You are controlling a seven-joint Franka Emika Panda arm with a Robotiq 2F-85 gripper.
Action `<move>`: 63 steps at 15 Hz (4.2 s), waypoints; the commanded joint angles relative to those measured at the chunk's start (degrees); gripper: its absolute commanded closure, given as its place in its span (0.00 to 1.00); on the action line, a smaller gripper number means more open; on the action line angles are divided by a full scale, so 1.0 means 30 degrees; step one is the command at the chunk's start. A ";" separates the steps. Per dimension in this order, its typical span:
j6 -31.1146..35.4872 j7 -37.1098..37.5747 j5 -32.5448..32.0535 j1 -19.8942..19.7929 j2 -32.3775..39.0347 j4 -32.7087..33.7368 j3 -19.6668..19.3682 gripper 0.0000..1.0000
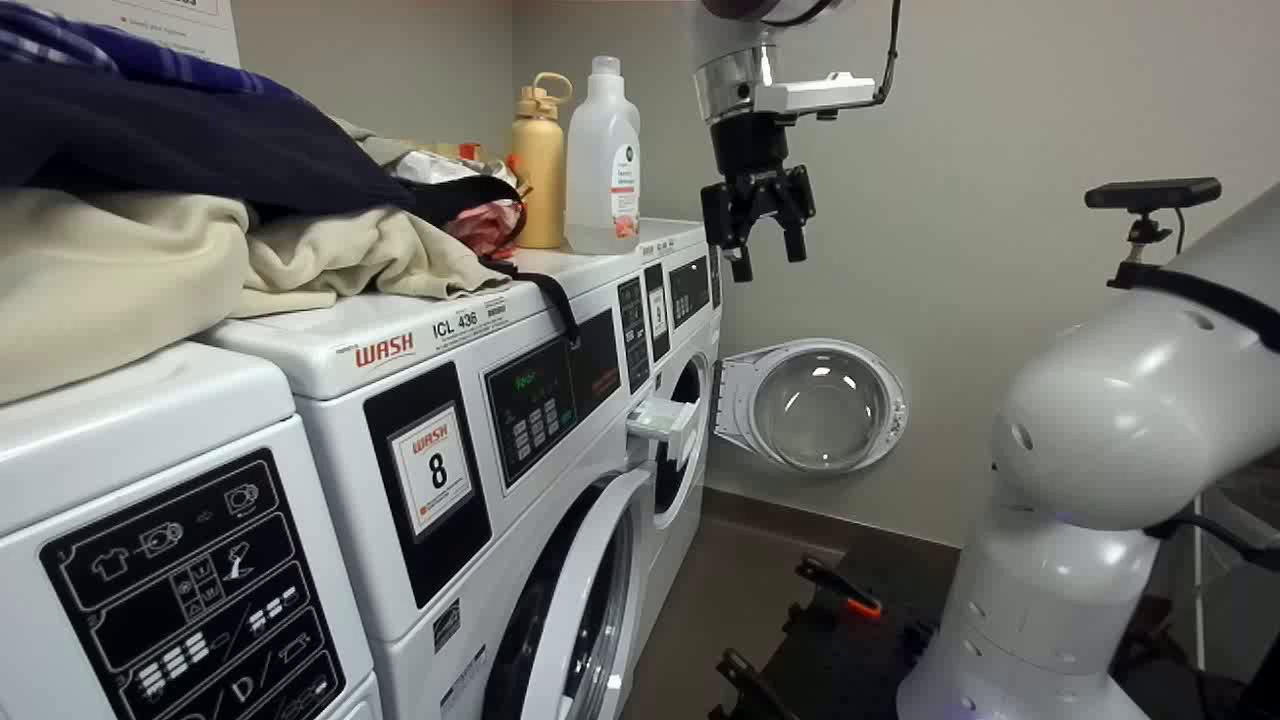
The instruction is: Close the compartment on the washing machine.
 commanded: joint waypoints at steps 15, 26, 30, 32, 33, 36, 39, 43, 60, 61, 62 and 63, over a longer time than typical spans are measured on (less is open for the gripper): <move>0.5290 0.2896 -0.0028 -0.0486 0.3894 0.0327 -0.0838 0.00; 1.4950 0.5865 -0.0773 -0.2426 0.9004 -0.0105 -0.2692 0.00; 1.7256 0.6940 -0.0956 -0.2655 1.1424 0.0153 -0.3555 0.00; 1.7944 0.7427 -0.1172 -0.2688 1.2568 0.0402 -0.4191 0.00; 1.8113 0.7805 -0.1492 -0.2659 1.2945 0.0483 -0.4527 0.00; 1.7893 0.9352 -0.2004 -0.2323 1.3059 0.0383 -0.5391 0.00; 1.7970 0.8613 -0.1604 -0.2339 1.3305 0.0297 -0.5513 0.00; 1.7969 0.8663 -0.1607 -0.2252 1.3304 0.0374 -0.5495 0.00; 1.9334 1.1695 0.0349 -0.2280 1.8013 0.1005 -0.6779 0.00; 1.9027 1.1298 0.1301 -0.2489 1.8285 0.1199 -0.6641 0.00; 1.8849 1.1099 0.2097 -0.2627 1.8562 0.1388 -0.6565 0.00; 1.8580 1.0812 0.3017 -0.2825 1.8808 0.1632 -0.6454 0.00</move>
